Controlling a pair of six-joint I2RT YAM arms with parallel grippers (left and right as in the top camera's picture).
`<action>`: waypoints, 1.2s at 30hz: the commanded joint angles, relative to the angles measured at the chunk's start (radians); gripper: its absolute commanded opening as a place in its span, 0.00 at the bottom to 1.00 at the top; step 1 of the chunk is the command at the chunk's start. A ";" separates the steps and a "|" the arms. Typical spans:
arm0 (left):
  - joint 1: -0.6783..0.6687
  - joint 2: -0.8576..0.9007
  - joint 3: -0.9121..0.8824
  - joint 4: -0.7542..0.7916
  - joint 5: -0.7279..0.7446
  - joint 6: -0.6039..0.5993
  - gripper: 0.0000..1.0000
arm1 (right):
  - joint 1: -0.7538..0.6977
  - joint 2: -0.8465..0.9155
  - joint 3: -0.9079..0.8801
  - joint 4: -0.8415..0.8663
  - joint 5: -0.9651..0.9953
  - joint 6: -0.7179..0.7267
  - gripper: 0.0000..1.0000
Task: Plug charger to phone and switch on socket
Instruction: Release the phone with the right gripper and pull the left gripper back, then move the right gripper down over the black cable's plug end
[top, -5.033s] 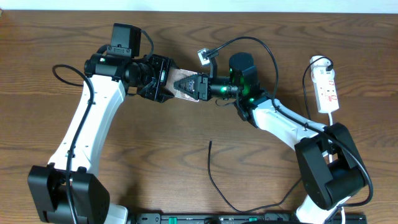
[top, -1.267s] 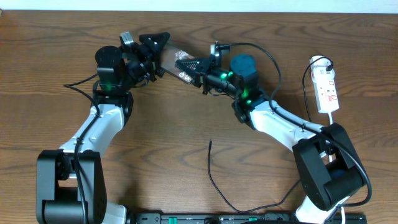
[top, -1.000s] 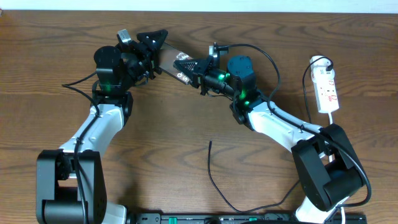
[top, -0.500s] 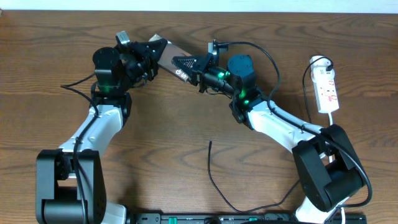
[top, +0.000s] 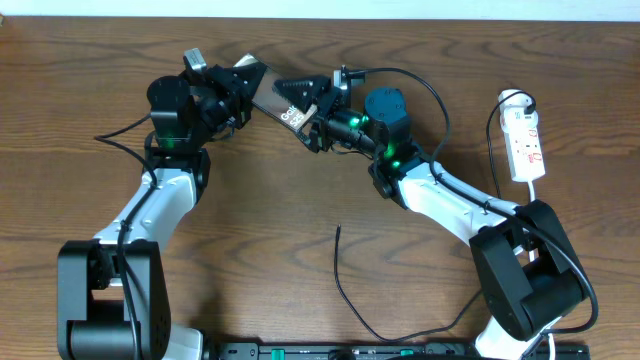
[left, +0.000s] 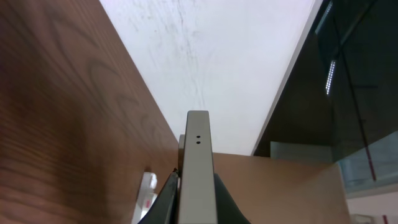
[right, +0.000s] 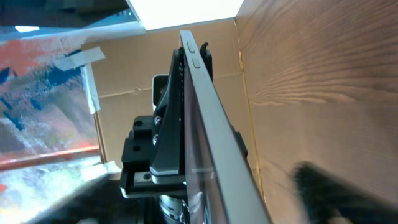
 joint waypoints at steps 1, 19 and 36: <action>0.027 -0.003 0.010 0.015 0.011 0.052 0.08 | 0.004 -0.013 0.003 0.000 -0.016 -0.035 0.99; 0.478 -0.003 0.010 0.235 0.756 0.159 0.07 | -0.105 -0.013 0.003 -0.173 -0.206 -0.480 0.99; 0.481 -0.003 0.008 0.293 0.890 0.329 0.07 | -0.054 -0.013 0.517 -1.587 0.367 -1.012 0.99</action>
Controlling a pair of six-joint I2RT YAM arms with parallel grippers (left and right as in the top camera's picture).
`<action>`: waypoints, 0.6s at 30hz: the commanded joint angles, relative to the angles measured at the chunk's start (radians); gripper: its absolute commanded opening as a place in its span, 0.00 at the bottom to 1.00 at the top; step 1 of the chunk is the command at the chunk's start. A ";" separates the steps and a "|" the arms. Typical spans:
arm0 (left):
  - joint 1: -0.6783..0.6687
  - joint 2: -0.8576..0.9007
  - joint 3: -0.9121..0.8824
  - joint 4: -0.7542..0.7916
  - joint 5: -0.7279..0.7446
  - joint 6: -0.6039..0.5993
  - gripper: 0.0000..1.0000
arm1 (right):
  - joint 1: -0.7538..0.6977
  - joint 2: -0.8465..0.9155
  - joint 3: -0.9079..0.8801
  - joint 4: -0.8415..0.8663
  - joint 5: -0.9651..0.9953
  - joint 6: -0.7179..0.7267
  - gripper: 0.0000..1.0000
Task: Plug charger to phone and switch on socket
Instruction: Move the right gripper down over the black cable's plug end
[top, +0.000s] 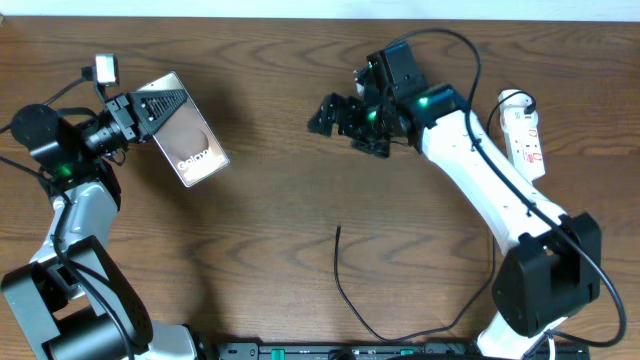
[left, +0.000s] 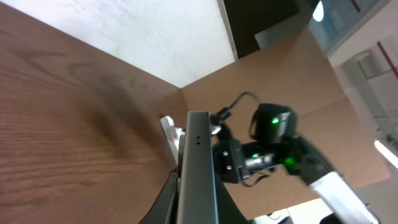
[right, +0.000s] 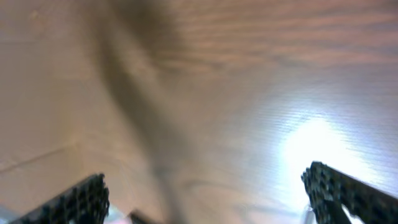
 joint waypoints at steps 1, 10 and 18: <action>-0.002 -0.004 0.009 0.009 0.021 0.062 0.07 | 0.045 -0.005 0.019 -0.119 0.228 -0.082 0.99; -0.002 -0.004 0.005 0.008 0.004 0.061 0.07 | 0.163 -0.003 -0.130 -0.178 0.266 0.029 0.99; -0.002 -0.004 -0.014 0.008 0.003 0.061 0.07 | 0.250 -0.003 -0.288 -0.109 0.282 0.113 0.99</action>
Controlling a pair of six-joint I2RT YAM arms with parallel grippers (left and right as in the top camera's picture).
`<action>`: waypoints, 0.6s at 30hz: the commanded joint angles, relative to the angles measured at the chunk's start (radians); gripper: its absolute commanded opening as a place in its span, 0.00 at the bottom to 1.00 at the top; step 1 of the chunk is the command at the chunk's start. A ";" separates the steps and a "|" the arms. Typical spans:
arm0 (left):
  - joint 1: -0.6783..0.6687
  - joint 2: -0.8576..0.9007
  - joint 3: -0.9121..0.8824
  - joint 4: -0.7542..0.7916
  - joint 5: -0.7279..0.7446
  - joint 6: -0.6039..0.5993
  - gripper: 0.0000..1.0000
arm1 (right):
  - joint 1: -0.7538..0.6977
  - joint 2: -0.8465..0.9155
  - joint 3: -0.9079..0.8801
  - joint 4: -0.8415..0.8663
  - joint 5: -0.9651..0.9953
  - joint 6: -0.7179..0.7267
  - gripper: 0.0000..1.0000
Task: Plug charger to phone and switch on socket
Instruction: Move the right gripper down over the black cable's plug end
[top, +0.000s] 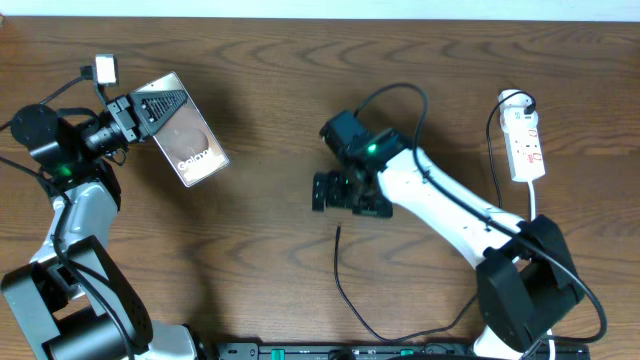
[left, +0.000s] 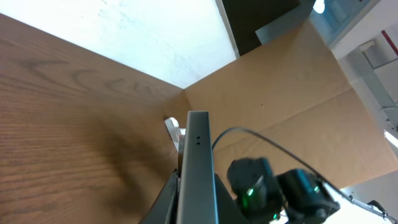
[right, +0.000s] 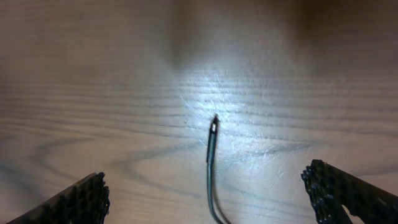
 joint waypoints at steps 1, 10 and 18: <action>-0.002 -0.004 -0.013 0.008 0.005 0.014 0.07 | 0.040 0.002 -0.066 0.034 0.027 0.073 0.95; -0.002 -0.004 -0.014 0.007 0.005 0.014 0.07 | 0.122 0.003 -0.180 0.113 0.027 0.184 0.72; -0.002 -0.004 -0.014 -0.034 0.005 0.014 0.07 | 0.150 0.030 -0.230 0.180 0.023 0.214 0.66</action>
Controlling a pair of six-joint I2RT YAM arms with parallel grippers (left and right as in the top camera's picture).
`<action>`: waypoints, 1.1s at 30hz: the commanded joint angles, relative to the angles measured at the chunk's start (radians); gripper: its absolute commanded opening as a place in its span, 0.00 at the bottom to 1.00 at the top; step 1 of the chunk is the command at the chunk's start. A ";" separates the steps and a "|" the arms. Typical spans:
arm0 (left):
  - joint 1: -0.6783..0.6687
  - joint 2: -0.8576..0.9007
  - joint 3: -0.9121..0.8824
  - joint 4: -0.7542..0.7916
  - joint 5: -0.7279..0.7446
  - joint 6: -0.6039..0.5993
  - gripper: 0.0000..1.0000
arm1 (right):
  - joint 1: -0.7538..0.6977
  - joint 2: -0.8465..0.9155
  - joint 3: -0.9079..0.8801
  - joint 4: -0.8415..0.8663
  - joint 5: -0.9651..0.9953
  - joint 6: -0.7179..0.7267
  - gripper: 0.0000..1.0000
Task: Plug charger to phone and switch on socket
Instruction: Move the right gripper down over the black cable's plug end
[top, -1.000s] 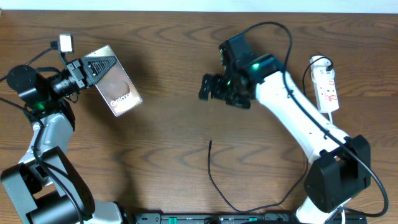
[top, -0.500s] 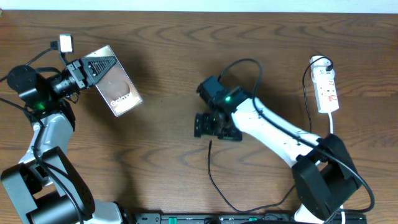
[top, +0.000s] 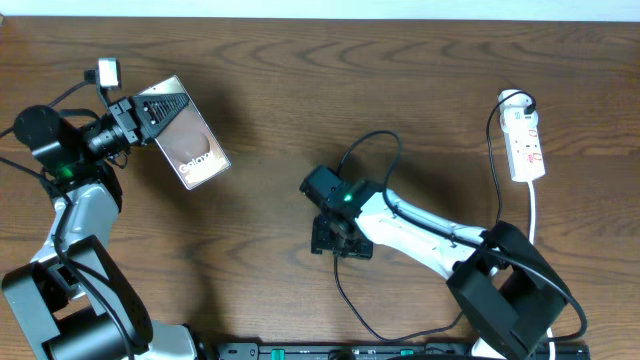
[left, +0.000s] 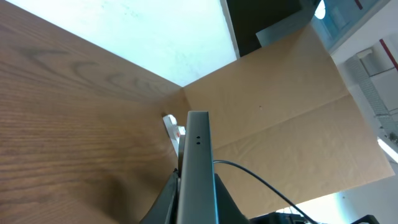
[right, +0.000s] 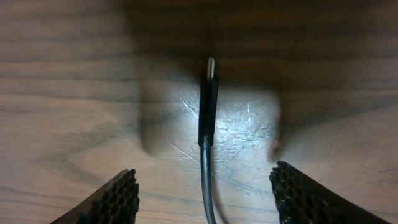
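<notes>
My left gripper (top: 132, 118) is shut on the phone (top: 187, 133), held tilted above the table's far left; in the left wrist view the phone (left: 198, 168) shows edge-on between the fingers. My right gripper (top: 340, 240) is low over the table's middle, open, its fingers (right: 106, 202) spread either side of the black charger plug (right: 207, 107) lying flat on the wood. The cable (top: 360, 320) trails toward the near edge. The white socket strip (top: 524, 145) lies at the far right.
A white cord (top: 535, 205) runs from the socket strip toward the right arm's base. A black bar (top: 400, 352) lines the near edge. Brown cardboard and a white wall (left: 155, 43) stand behind the table.
My right gripper has moved toward the near side and come down over the charger plug, which now lies between its open fingers. The left gripper still holds the phone in place.
First both grippers met at the table's far middle with the phone between them. Then the left gripper held the phone alone at the far left and the right was open, apart. The right gripper then stood over the cable tip, and now brackets the plug.
</notes>
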 joint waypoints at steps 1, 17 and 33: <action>-0.002 -0.004 0.000 0.003 0.006 0.014 0.07 | -0.003 0.020 -0.006 0.004 0.008 0.033 0.64; -0.002 -0.004 0.000 0.003 0.006 0.021 0.08 | -0.050 0.028 -0.006 0.045 0.043 0.034 0.47; -0.002 -0.004 0.000 0.003 0.006 0.021 0.07 | -0.063 0.053 -0.006 0.056 0.020 0.033 0.08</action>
